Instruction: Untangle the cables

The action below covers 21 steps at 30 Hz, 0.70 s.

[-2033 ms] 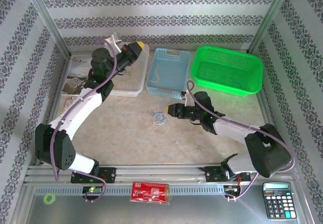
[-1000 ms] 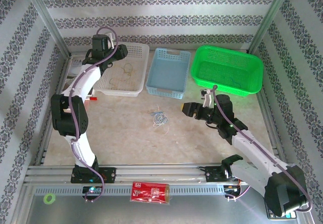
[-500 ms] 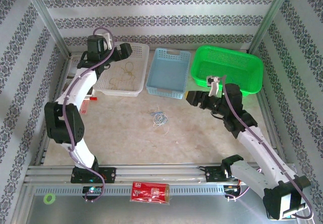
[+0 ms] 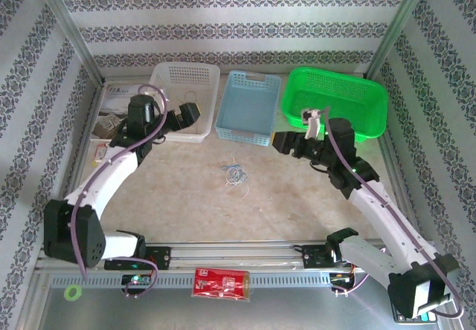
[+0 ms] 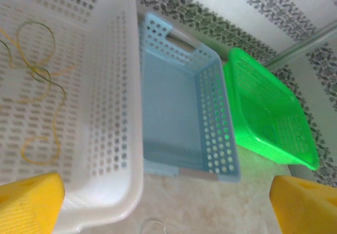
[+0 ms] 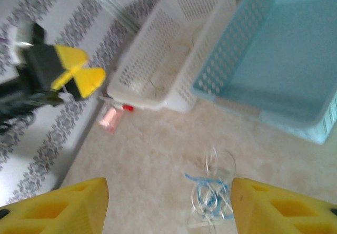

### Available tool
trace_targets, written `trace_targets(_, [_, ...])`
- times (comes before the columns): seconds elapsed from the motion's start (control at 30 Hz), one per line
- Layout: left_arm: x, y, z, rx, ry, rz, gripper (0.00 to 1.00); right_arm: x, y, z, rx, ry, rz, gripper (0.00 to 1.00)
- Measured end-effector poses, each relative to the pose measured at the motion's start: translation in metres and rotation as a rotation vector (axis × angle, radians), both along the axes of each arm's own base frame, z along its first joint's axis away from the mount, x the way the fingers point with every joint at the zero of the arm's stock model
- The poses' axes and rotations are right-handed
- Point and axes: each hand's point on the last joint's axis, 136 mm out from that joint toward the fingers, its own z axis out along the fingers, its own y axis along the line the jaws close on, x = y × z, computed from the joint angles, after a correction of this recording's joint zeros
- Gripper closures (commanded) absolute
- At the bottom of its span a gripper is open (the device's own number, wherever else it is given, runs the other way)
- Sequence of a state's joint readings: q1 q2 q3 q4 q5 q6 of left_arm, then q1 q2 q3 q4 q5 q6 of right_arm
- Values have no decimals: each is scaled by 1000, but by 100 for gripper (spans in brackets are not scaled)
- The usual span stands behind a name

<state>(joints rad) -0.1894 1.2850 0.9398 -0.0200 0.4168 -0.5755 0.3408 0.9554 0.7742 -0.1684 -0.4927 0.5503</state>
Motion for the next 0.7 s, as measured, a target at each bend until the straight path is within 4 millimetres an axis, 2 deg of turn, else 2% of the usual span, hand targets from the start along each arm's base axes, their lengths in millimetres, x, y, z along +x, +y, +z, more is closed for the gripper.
trace_targets(0.2, [-47,-30,-13,-14,11,-69,0,-29,30,-93,-112,207,80,38])
trace_targets(0.33, [-66,-34,-30,-20,40,-66,0,-47,47,-137,-169,302,119,38])
trace_targets(0.5, [-78,-43,-53,-22,94,-72,0,-57,66,-168,-207,363,153,39])
trace_targets(0.7, [-77,-53,-57,-33,99,-80,0,-64,83,-195,-237,408,191,43])
